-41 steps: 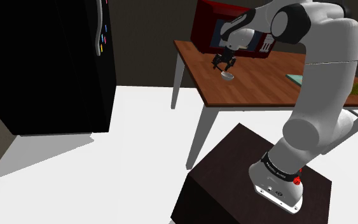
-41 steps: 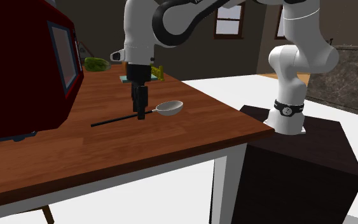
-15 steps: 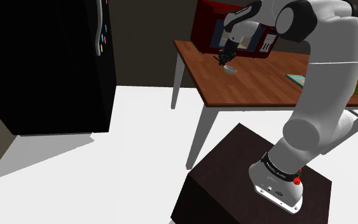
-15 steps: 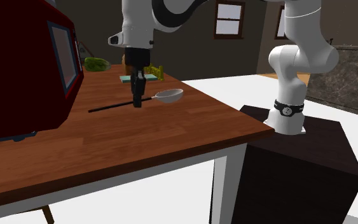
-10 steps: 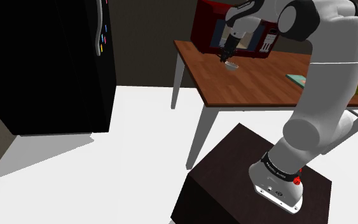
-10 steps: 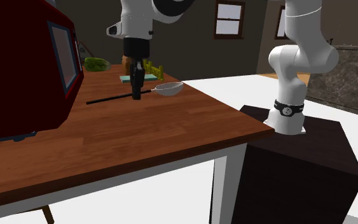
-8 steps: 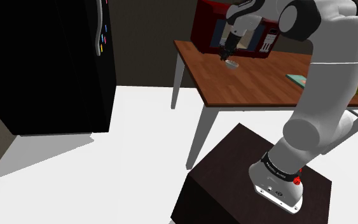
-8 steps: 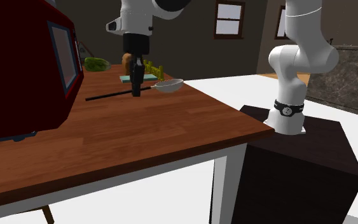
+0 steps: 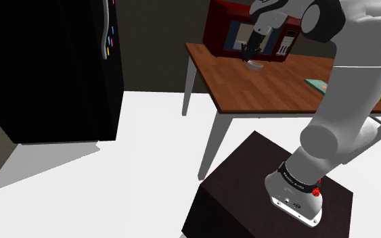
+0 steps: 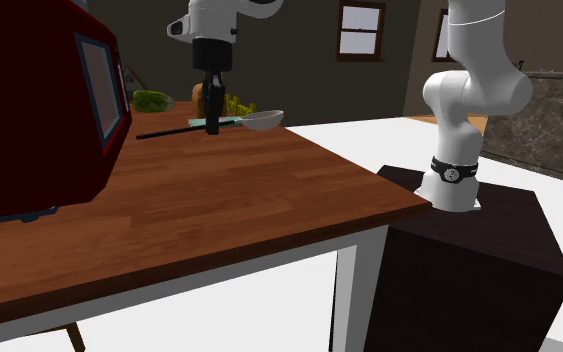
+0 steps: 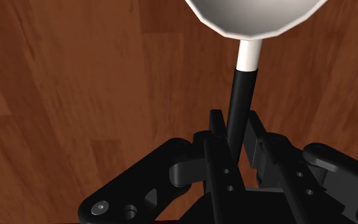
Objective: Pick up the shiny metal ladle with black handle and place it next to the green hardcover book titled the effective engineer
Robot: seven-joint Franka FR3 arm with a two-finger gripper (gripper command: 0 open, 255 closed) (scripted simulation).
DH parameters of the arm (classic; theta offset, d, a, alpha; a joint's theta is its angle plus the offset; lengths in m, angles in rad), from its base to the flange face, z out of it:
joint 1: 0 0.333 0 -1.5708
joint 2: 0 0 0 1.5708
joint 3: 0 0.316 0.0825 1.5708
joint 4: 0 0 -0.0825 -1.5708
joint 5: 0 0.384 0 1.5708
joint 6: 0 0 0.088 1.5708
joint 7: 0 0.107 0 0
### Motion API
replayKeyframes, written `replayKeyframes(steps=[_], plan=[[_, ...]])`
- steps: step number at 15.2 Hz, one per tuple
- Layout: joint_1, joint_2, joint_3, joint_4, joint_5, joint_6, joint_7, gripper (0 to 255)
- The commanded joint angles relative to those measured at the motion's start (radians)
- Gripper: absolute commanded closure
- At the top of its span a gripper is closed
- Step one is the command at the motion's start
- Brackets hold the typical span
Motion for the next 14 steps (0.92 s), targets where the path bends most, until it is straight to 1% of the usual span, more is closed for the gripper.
replayKeyframes(steps=[1, 8, 14], plan=[[-0.029, -0.005, -0.01, -0.012, 0.007, 0.0, -0.044, 255], [-0.146, 0.024, -0.041, 0.015, 0.041, -0.024, -0.195, 255], [-0.261, 0.085, -0.06, 0.092, 0.078, -0.066, -0.319, 255]])
